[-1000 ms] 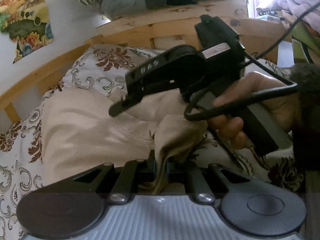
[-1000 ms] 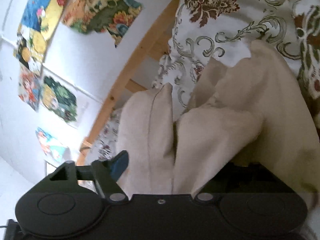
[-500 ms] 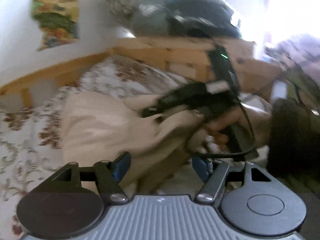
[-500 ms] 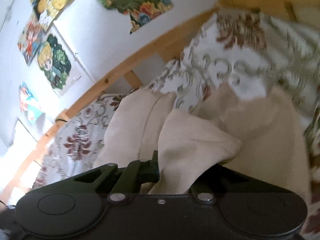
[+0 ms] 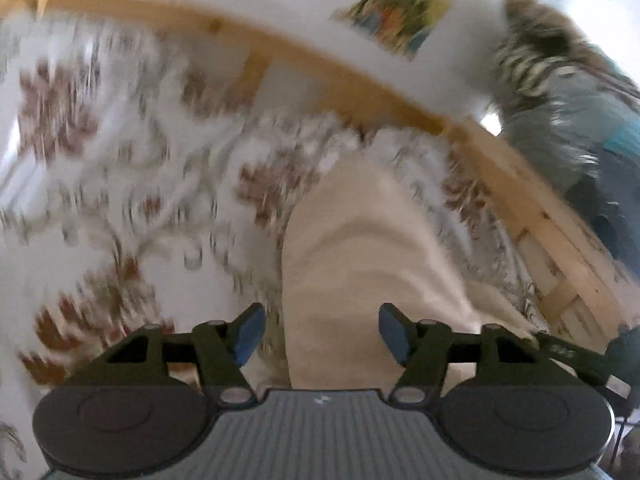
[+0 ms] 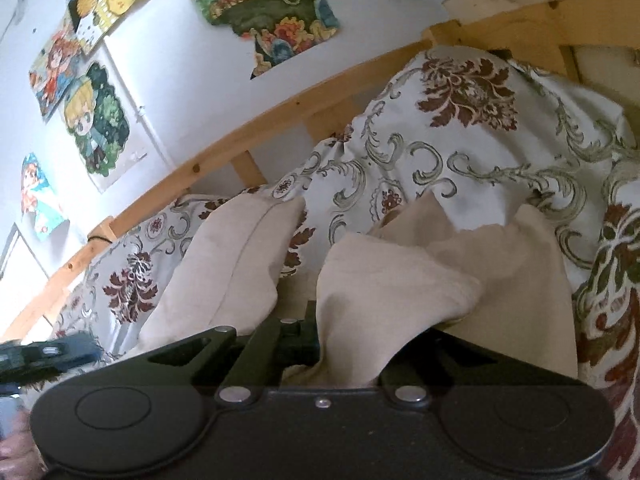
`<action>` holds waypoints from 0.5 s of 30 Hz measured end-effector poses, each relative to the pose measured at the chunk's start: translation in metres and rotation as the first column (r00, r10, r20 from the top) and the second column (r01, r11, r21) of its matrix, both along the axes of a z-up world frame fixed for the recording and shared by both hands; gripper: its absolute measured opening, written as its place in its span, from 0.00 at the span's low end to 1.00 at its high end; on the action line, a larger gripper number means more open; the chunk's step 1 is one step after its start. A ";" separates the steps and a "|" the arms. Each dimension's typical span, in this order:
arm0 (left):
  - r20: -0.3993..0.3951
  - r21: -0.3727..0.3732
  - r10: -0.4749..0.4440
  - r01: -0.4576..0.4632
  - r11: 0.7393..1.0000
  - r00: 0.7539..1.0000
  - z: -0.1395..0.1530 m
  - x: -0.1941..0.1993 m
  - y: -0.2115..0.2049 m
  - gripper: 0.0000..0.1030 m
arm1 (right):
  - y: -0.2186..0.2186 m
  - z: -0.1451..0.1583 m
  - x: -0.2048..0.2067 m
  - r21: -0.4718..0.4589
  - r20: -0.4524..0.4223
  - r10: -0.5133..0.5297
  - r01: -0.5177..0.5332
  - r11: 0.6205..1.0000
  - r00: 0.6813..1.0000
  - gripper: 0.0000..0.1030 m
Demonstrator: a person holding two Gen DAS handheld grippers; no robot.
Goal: Fold large clothes
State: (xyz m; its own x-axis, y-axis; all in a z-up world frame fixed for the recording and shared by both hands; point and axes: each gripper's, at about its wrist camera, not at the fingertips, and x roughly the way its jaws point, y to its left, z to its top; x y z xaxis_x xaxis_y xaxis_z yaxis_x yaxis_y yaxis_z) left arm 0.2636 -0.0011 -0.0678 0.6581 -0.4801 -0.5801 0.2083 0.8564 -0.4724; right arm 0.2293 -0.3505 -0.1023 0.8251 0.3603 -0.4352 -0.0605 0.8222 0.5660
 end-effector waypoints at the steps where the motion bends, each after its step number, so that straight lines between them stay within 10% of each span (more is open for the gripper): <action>1: -0.029 -0.006 -0.016 0.016 1.000 0.999 -0.006 0.004 0.000 0.59 | -0.002 -0.001 0.001 0.031 -0.006 0.002 -0.002 1.000 1.000 0.04; 9: -0.009 0.110 -0.122 0.123 0.986 0.992 -0.014 -0.001 -0.030 0.54 | -0.032 -0.022 0.004 0.484 -0.057 0.006 0.022 0.875 0.998 0.57; 15: 0.006 0.164 -0.141 0.138 0.977 0.990 -0.016 -0.011 -0.040 0.54 | -0.015 -0.015 0.013 0.384 -0.085 0.079 -0.040 0.922 0.993 0.74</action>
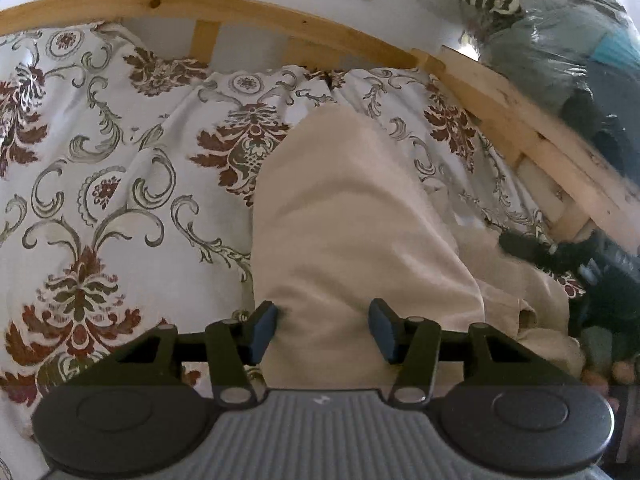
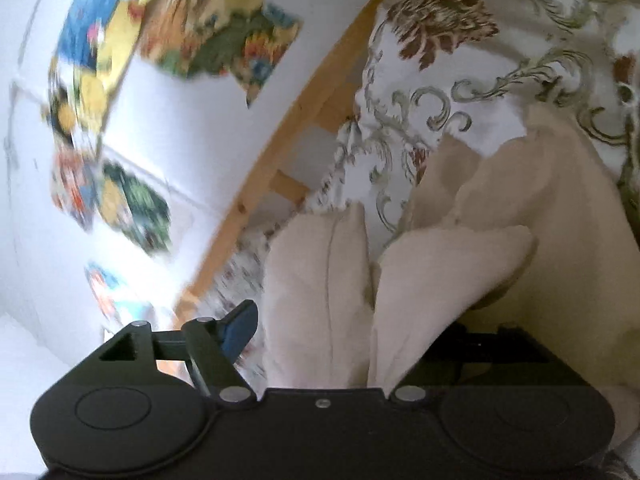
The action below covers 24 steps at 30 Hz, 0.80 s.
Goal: Fold large clothes
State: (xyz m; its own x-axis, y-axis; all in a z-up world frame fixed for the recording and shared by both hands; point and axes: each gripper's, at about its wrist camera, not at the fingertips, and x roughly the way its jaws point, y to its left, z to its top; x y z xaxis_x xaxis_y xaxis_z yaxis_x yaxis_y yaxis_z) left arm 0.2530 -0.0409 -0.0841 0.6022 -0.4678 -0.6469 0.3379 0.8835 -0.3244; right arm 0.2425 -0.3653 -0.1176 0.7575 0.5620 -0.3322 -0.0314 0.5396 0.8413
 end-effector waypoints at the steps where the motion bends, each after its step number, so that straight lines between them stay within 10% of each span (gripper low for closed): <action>1: -0.003 -0.004 0.000 0.000 1.000 1.000 0.000 0.001 0.001 0.54 | 0.004 -0.002 0.001 -0.021 -0.016 0.029 -0.029 0.999 0.999 0.74; 5: -0.007 -0.014 0.002 -0.002 1.000 1.000 -0.001 0.001 0.004 0.55 | 0.025 -0.004 0.003 -0.121 -0.048 0.087 -0.092 0.988 0.995 0.63; 9: 0.013 -0.007 -0.004 0.004 1.000 1.000 0.003 0.000 0.003 0.55 | 0.041 0.012 -0.004 -0.275 0.024 0.097 -0.087 0.958 0.995 0.21; 13: 0.036 -0.097 -0.018 0.022 0.995 0.999 0.017 -0.004 0.008 0.53 | 0.066 0.048 -0.023 -0.616 0.179 0.115 0.021 0.787 0.977 0.09; 19: 0.013 -0.043 -0.054 0.055 0.998 0.998 0.024 0.001 -0.013 0.54 | 0.052 0.055 -0.036 -0.805 0.229 0.063 0.152 0.573 0.971 0.06; 24: 0.013 0.011 -0.103 0.102 0.995 0.995 0.018 0.004 -0.038 0.57 | 0.023 0.035 -0.031 -0.821 0.147 -0.049 0.149 0.551 0.988 0.00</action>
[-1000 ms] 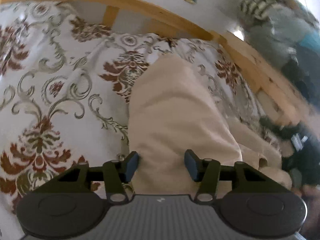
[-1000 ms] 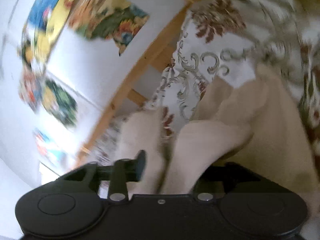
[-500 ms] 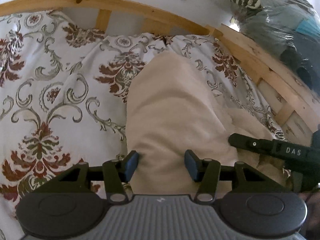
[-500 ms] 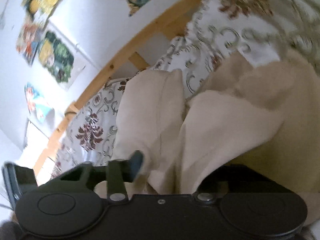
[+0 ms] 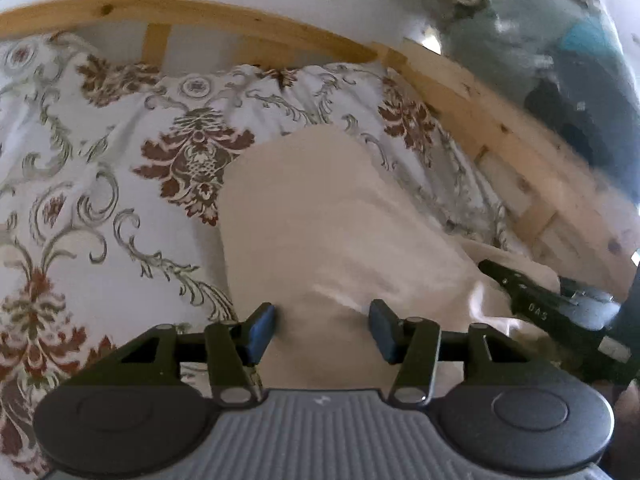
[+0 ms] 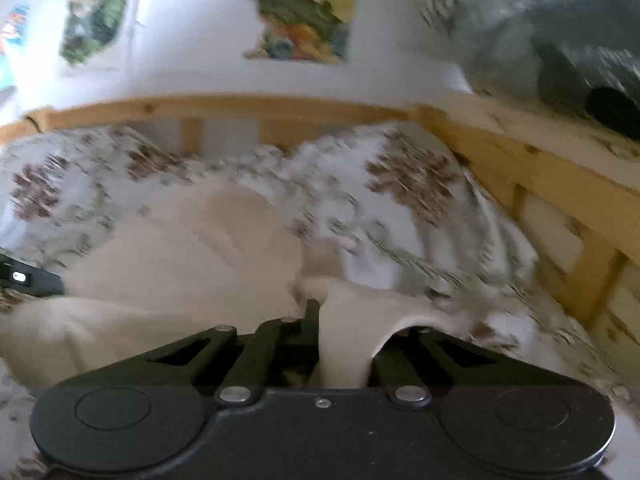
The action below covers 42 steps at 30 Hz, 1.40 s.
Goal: Fold large clothes
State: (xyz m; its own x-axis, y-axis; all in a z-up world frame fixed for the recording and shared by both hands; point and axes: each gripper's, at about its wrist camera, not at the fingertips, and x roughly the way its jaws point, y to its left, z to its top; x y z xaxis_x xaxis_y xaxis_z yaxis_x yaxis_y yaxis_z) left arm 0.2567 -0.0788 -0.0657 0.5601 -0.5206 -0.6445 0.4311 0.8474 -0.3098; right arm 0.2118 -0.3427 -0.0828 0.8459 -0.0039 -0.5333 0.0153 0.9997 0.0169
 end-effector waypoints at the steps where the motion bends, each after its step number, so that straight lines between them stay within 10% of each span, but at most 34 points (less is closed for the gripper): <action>1: 0.012 0.036 -0.008 0.007 0.999 1.000 -0.002 0.000 -0.006 0.57 | -0.002 -0.004 0.001 0.016 -0.015 -0.003 0.003 1.000 1.000 0.00; 5: 0.050 0.113 -0.039 0.033 0.993 0.998 -0.007 -0.003 -0.017 0.57 | -0.002 -0.011 -0.001 -0.012 -0.024 -0.007 0.007 1.000 1.000 0.02; 9: 0.070 0.136 -0.043 0.034 0.990 0.997 -0.009 -0.009 -0.022 0.57 | -0.004 -0.019 0.007 -0.078 -0.033 -0.127 0.124 0.989 0.991 0.42; 13: 0.071 0.140 -0.043 0.033 0.990 0.997 -0.010 -0.010 -0.022 0.57 | -0.035 -0.012 -0.003 0.088 0.012 -0.252 0.250 0.964 0.968 0.53; 15: 0.073 0.143 -0.041 0.030 0.989 0.996 -0.009 -0.010 -0.023 0.57 | -0.039 -0.005 -0.011 0.078 0.077 -0.304 0.298 0.951 0.950 0.52; 18: 0.083 0.157 -0.039 0.026 0.987 0.996 -0.009 -0.012 -0.027 0.57 | -0.043 -0.006 -0.011 0.098 0.061 -0.296 0.290 0.952 0.953 0.19; 24: 0.111 0.173 -0.034 0.014 0.985 0.993 -0.011 -0.018 -0.031 0.57 | -0.044 -0.018 0.001 0.107 0.031 -0.333 0.328 0.939 0.942 0.21; 28: 0.108 0.167 -0.041 0.022 0.986 0.993 -0.011 -0.018 -0.029 0.57 | -0.017 0.002 -0.003 0.053 0.157 -0.164 0.158 0.986 0.974 0.48; 35: 0.114 0.174 -0.064 0.044 0.984 0.991 -0.011 -0.017 -0.028 0.57 | 0.028 0.022 0.063 -0.038 0.124 0.151 -0.147 0.988 0.981 0.54; 42: 0.142 0.201 -0.094 0.065 0.978 0.985 -0.016 -0.017 -0.031 0.57 | 0.058 -0.018 0.124 -0.041 0.010 0.228 -0.228 0.973 0.974 0.45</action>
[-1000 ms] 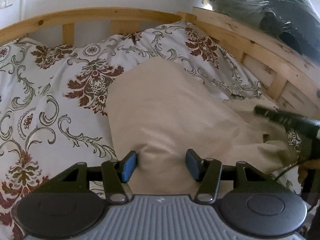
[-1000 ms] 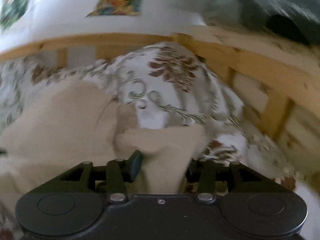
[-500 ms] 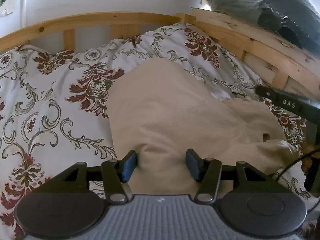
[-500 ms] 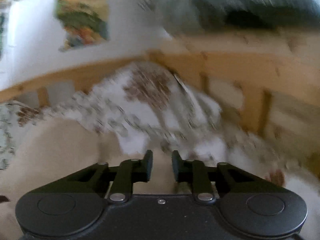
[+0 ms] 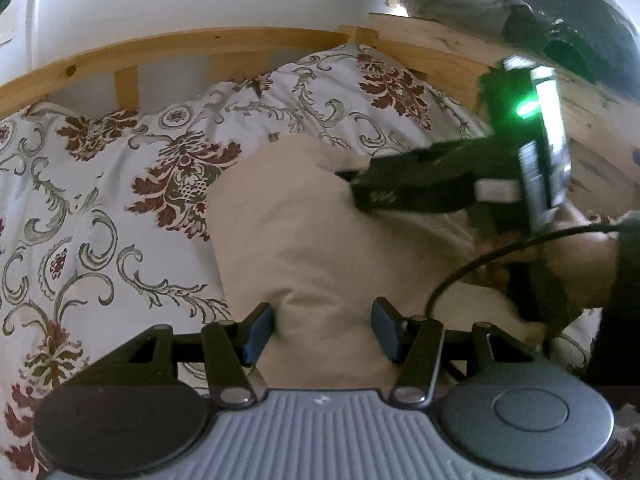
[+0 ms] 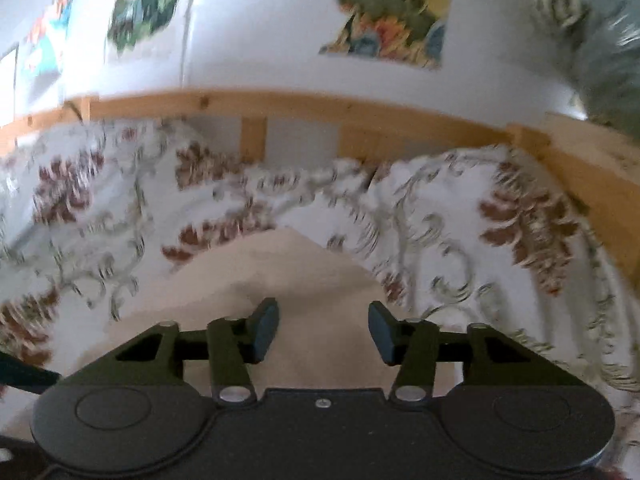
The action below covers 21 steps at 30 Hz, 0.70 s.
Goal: Fold large clothes
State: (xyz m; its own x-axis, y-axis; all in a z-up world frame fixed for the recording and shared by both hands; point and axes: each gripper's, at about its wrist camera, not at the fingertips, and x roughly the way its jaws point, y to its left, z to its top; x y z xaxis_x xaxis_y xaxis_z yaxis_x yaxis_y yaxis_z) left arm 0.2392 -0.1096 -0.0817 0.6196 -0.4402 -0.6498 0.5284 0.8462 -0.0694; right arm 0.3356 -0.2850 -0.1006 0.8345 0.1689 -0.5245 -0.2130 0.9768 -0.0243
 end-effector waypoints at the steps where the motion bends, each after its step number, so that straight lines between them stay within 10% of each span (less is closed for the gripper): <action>1: 0.006 0.007 -0.008 0.008 1.000 1.000 -0.001 0.000 -0.001 0.57 | 0.003 -0.007 0.003 -0.011 -0.013 -0.011 0.011 1.000 1.000 0.41; 10: 0.053 0.037 -0.034 0.032 0.999 0.998 -0.007 -0.001 -0.007 0.60 | -0.013 -0.034 0.006 0.079 -0.068 -0.060 0.066 0.995 0.996 0.34; 21: -0.094 -0.175 0.017 -0.033 0.984 0.995 0.006 -0.001 0.028 0.60 | -0.041 0.029 -0.138 0.118 -0.117 -0.238 0.252 0.961 0.964 0.55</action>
